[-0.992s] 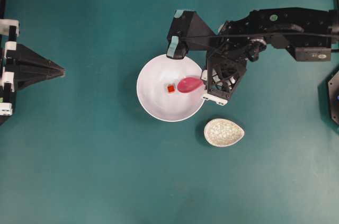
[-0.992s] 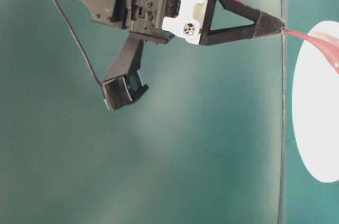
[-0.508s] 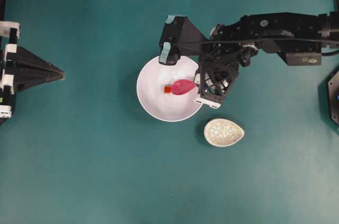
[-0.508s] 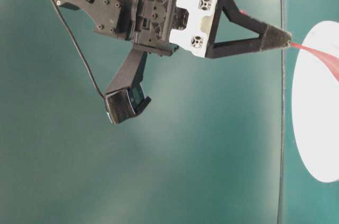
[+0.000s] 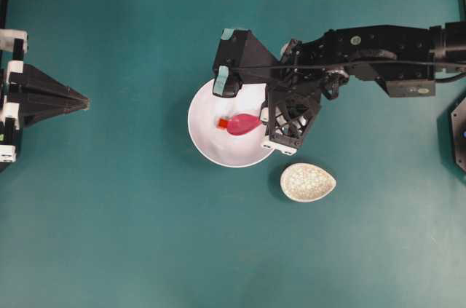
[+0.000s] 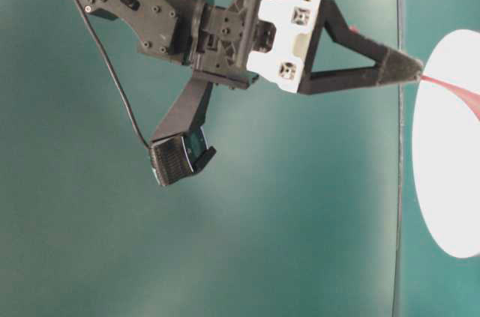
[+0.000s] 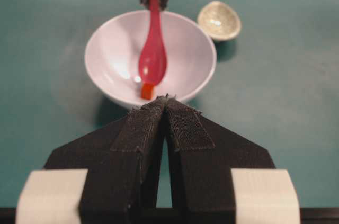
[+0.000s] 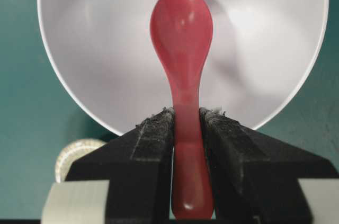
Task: Grip the spoon and scoop the red block from the bowl with right arm.
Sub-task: 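Lower the spoon bowl into the white bowl beside the red cube, then slide the spoon under the red cube with the right gripper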
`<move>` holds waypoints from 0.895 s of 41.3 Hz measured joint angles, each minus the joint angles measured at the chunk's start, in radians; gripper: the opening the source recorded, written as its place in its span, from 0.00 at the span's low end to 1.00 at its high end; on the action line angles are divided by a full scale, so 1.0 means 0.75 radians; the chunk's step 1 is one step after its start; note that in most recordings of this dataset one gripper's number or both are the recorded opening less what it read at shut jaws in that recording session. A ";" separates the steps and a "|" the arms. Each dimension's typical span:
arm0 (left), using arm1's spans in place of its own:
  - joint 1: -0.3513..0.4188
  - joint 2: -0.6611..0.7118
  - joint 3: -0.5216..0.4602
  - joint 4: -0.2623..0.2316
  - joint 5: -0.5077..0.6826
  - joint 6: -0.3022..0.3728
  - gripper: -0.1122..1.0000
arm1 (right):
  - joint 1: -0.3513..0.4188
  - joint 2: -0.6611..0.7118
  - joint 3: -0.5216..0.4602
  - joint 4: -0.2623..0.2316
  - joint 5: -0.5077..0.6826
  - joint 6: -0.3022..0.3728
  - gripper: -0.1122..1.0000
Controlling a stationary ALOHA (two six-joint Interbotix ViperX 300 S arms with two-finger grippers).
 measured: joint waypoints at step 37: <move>0.000 0.000 0.000 0.000 0.000 0.000 0.09 | 0.000 0.031 0.000 0.000 -0.110 0.000 0.32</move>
